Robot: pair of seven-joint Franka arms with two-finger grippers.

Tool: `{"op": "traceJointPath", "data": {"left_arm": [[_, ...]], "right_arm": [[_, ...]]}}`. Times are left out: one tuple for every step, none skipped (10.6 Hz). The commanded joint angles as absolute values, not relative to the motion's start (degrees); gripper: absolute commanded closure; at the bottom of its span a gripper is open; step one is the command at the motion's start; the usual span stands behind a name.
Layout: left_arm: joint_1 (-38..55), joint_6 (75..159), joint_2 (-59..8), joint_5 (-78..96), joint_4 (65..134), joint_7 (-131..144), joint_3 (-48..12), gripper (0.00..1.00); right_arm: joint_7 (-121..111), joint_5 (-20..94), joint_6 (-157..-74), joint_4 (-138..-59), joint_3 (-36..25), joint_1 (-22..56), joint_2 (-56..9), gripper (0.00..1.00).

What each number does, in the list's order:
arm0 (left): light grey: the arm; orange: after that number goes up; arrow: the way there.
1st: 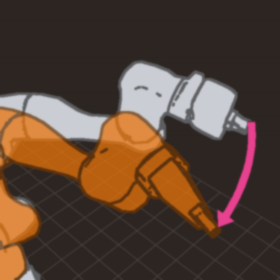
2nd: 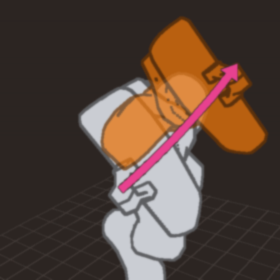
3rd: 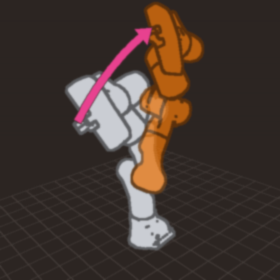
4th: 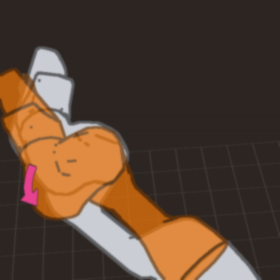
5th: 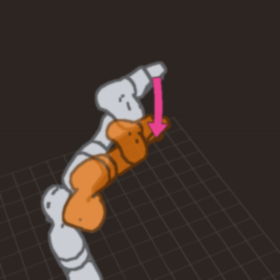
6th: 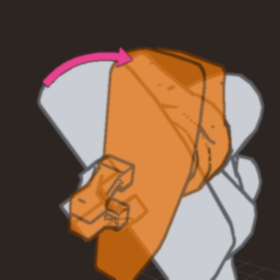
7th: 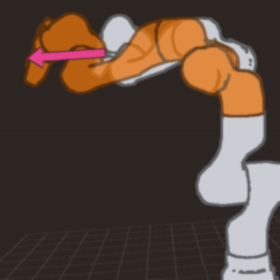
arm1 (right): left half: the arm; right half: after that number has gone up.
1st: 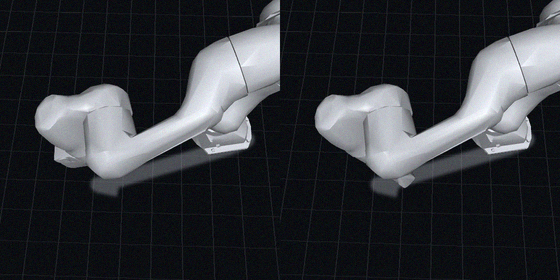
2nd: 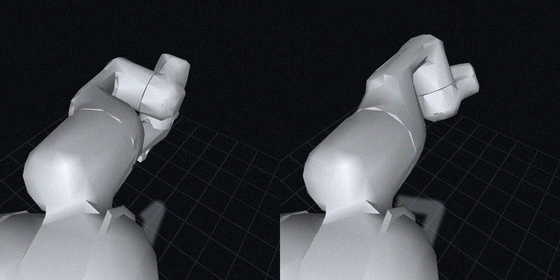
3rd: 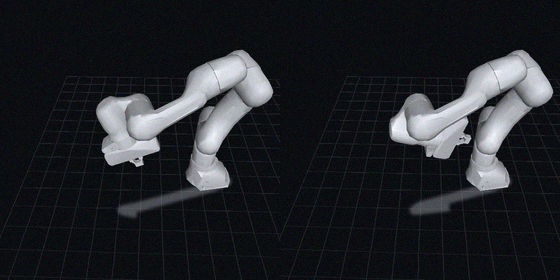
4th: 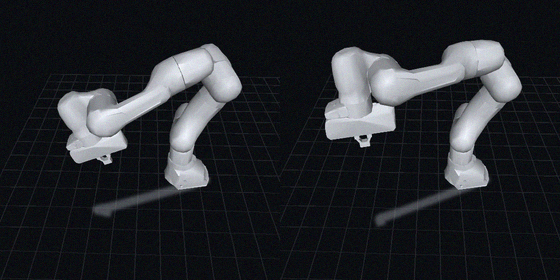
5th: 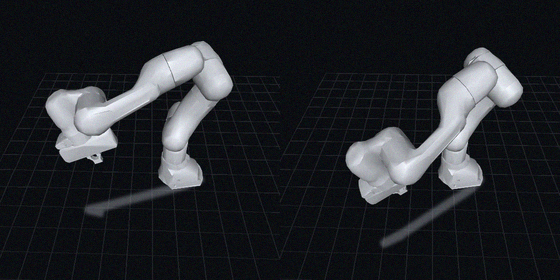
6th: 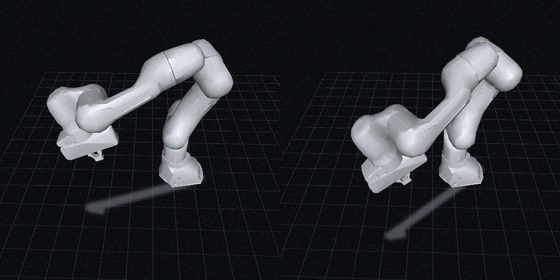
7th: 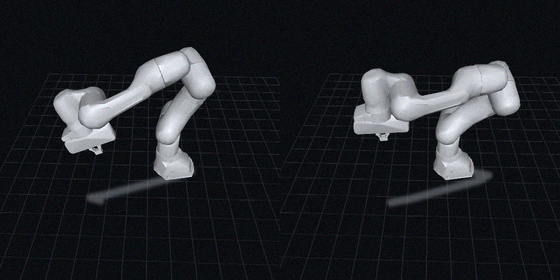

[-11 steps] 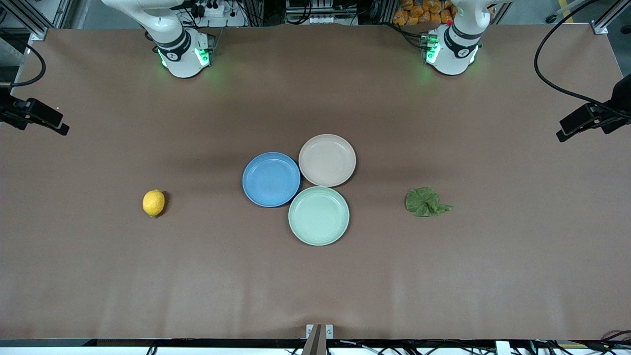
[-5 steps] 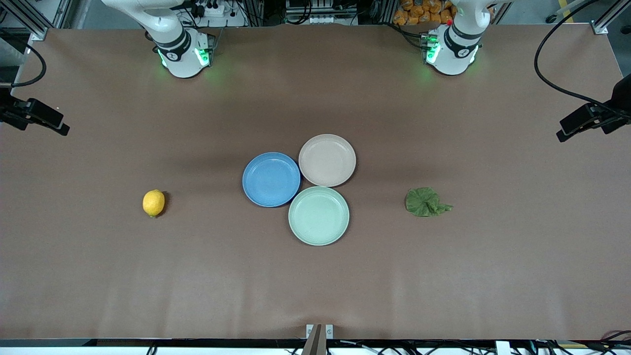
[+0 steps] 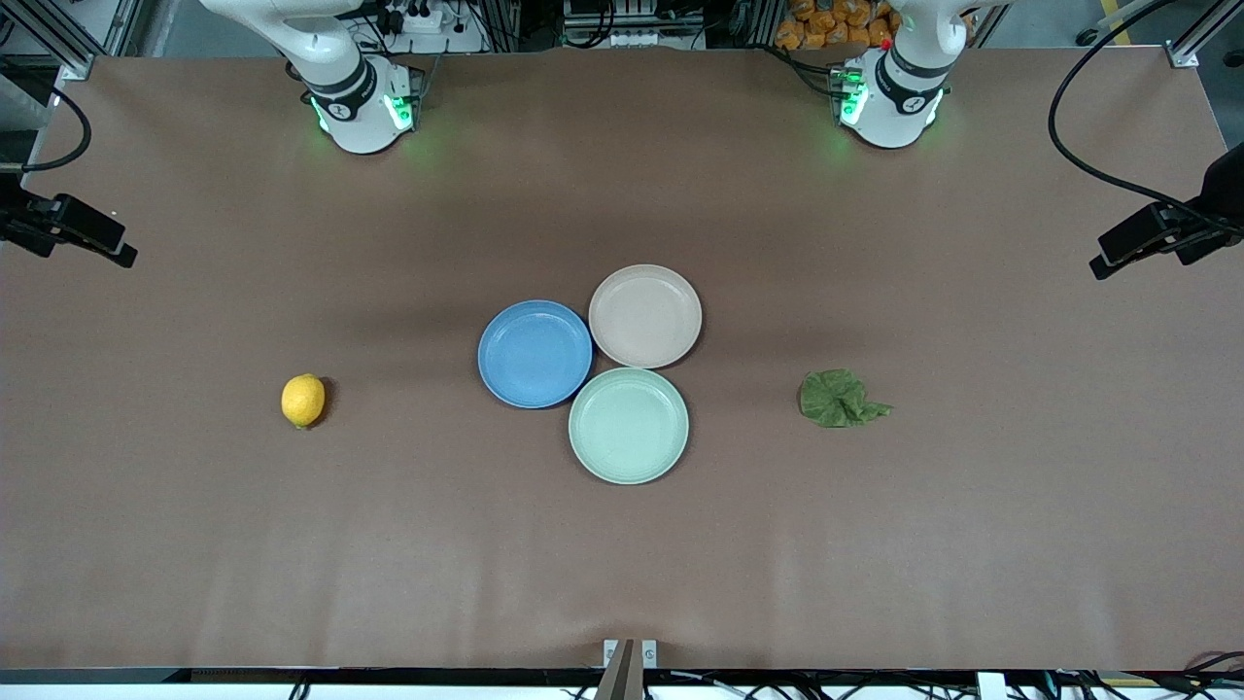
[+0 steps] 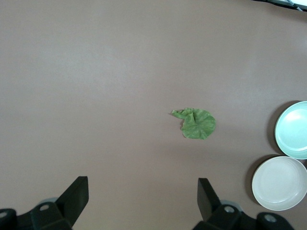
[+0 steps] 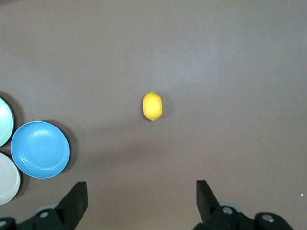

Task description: Pick lemon and lettuce from blue and beige plates

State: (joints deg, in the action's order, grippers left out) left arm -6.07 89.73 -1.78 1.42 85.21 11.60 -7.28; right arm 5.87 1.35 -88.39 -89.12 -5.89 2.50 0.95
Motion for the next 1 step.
{"op": "traceJointPath", "data": {"left_arm": [[-6.07,88.86,-1.32,2.64,85.17,12.22,-6.94,0.00]], "right_arm": [[5.19,1.67,-88.24,-88.51,-5.62,2.02,0.97,0.00]]}}
